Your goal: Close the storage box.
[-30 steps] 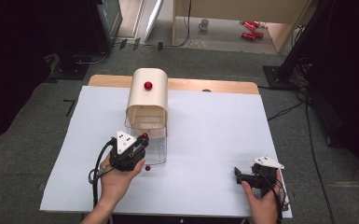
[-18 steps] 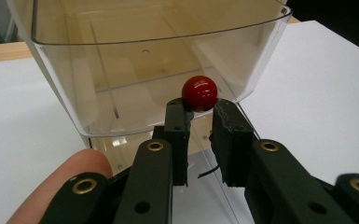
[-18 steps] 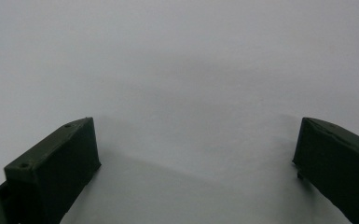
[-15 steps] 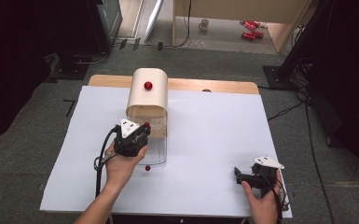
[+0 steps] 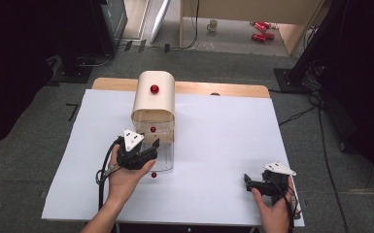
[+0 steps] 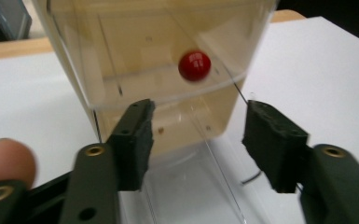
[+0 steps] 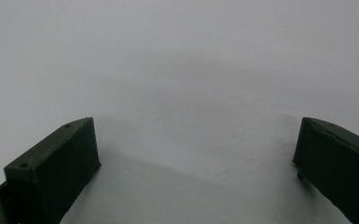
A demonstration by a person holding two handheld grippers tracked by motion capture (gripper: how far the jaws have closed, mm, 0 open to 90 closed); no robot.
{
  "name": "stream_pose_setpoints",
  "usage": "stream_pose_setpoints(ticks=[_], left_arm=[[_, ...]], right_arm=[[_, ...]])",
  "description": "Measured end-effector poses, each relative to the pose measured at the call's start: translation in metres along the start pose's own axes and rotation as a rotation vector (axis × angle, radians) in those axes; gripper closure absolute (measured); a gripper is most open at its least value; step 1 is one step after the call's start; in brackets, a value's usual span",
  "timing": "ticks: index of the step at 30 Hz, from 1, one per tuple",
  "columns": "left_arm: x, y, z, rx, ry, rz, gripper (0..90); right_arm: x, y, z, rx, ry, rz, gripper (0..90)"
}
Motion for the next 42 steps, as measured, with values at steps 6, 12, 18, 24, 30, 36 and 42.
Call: stream_pose_setpoints(ticks=[6, 12, 18, 24, 30, 36, 42], left_arm=[[0.007, -0.025, 0.015, -0.038, -0.014, -0.002, 24.3], [0.016, -0.045, 0.028, -0.057, -0.023, -0.028, 18.9], [0.022, -0.06, 0.039, -0.067, -0.015, -0.029, 18.2], [0.033, -0.076, 0.051, -0.074, -0.014, -0.054, 18.1], [0.036, -0.089, 0.057, -0.093, -0.002, -0.026, 19.0], [0.043, -0.104, 0.061, -0.093, 0.026, -0.039, 23.1], [0.049, -0.108, 0.057, -0.095, 0.039, -0.048, 33.8]], right_arm=[[0.0, 0.0, 0.0, 0.0, -0.001, 0.0, 0.0], [0.0, 0.0, 0.0, 0.002, -0.001, 0.001, 0.0], [0.0, 0.0, 0.0, 0.0, -0.001, 0.0, 0.0], [0.0, 0.0, 0.0, 0.001, -0.001, 0.0, 0.0], [0.0, 0.0, 0.0, 0.001, -0.001, -0.001, 0.0], [0.0, 0.0, 0.0, 0.0, -0.001, 0.0, 0.0], [0.0, 0.0, 0.0, 0.001, -0.001, -0.001, 0.0]])
Point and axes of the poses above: each handheld gripper's, and its own axes: z roughly backward along the jaws, y roughly out of its top, x roughly to its right, the point moved 4 cm from there along -z, roughly forward along the jaws, and after that the axes turned 7 degrees about x, right-handed, at the moved point
